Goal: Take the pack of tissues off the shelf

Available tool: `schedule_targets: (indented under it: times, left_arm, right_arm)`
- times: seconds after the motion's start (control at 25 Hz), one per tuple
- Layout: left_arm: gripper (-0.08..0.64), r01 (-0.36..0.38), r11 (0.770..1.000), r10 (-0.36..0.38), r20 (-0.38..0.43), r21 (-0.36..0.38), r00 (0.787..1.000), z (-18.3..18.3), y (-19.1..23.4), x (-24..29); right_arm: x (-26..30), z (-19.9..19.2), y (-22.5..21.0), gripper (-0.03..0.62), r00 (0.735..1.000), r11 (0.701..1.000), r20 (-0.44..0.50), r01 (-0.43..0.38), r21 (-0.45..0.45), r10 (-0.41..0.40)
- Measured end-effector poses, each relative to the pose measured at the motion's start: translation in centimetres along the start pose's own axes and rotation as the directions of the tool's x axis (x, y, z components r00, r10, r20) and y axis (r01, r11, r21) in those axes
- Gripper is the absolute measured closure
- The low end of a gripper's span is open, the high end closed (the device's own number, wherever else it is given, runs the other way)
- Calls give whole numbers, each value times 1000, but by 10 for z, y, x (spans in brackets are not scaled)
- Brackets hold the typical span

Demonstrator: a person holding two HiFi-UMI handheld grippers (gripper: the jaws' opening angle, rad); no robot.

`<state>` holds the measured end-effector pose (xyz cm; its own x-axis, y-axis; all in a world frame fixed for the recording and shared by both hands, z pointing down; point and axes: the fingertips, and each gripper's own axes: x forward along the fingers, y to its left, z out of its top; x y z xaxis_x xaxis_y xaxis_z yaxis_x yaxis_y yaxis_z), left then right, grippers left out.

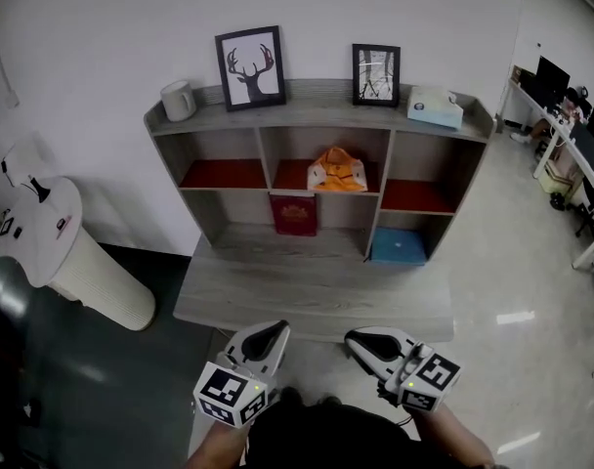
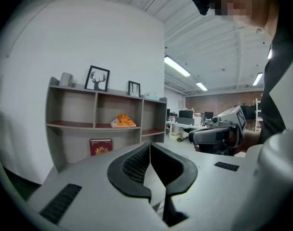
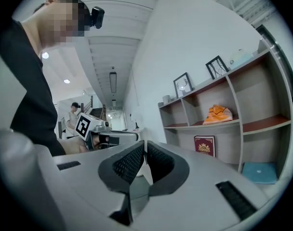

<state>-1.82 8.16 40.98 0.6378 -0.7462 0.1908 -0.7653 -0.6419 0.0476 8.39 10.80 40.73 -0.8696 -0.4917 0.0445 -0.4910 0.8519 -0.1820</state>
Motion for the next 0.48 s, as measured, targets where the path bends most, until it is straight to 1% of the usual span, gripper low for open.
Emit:
schedule_targets:
  times: [0.16,0.24,0.4,0.48]
  left_arm:
    - [546,42,999,-42,-8,10,999,8,13,34]
    - [546,66,998,-66,-3,15,998,12,23,52]
    - [546,111,993,-111,5,36,994,23,52,90]
    - [545,137,989,-137,2,51,991,30,68,110]
  right_arm:
    - [-2,-6,-26,571,999,998,-14,52,32,-51]
    - [1,-3,-37,571,997,996,-4,72,47,-72]
    - [17,4,-68,571,991,990,6,133,48,-134]
    - [31,13,-84,571,987,986,26,160,54,-161]
